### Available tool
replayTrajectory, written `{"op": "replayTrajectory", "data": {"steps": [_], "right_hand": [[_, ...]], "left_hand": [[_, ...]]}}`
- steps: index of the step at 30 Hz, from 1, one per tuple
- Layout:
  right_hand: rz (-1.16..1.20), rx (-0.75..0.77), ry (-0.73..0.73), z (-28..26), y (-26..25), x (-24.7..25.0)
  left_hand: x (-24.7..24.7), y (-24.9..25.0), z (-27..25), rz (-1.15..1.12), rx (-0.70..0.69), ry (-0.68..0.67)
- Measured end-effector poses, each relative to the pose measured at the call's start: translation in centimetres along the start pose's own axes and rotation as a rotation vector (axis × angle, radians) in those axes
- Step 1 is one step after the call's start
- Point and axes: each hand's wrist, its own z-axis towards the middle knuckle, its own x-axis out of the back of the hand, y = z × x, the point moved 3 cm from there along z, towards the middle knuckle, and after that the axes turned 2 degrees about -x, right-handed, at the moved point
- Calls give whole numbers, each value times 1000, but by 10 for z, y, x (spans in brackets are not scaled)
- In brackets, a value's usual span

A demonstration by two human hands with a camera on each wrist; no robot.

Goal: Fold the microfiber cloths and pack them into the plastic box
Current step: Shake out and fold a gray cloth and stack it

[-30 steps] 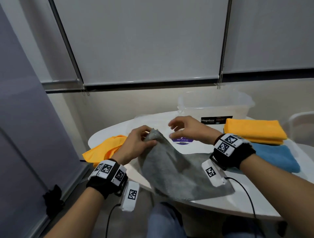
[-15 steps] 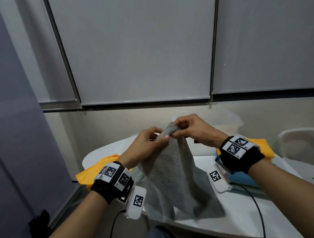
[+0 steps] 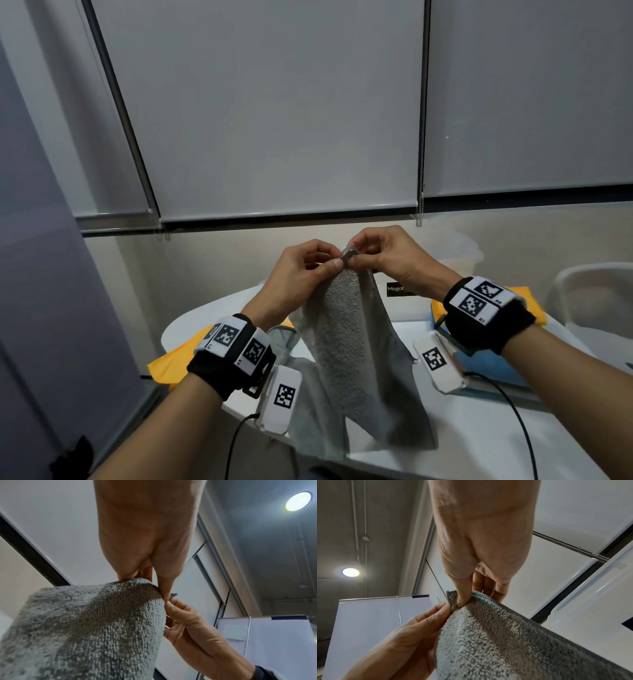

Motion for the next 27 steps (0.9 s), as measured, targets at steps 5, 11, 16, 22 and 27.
{"op": "replayTrajectory", "data": {"steps": [5, 11, 16, 22, 27], "right_hand": [[14, 40, -16, -1, -4, 1], [-53, 55, 40, 0, -7, 4], [-58, -21, 51, 1, -7, 8], [-7, -49, 108, 5, -11, 10], [23, -36, 206, 11, -19, 29]], "left_hand": [[-1, 4, 2, 26, 21, -10], [-6, 1, 4, -43, 128, -51], [-5, 7, 6, -85, 105, 110], [-5, 13, 6, -29, 68, 82], [8, 3, 4, 351, 118, -224]]}}
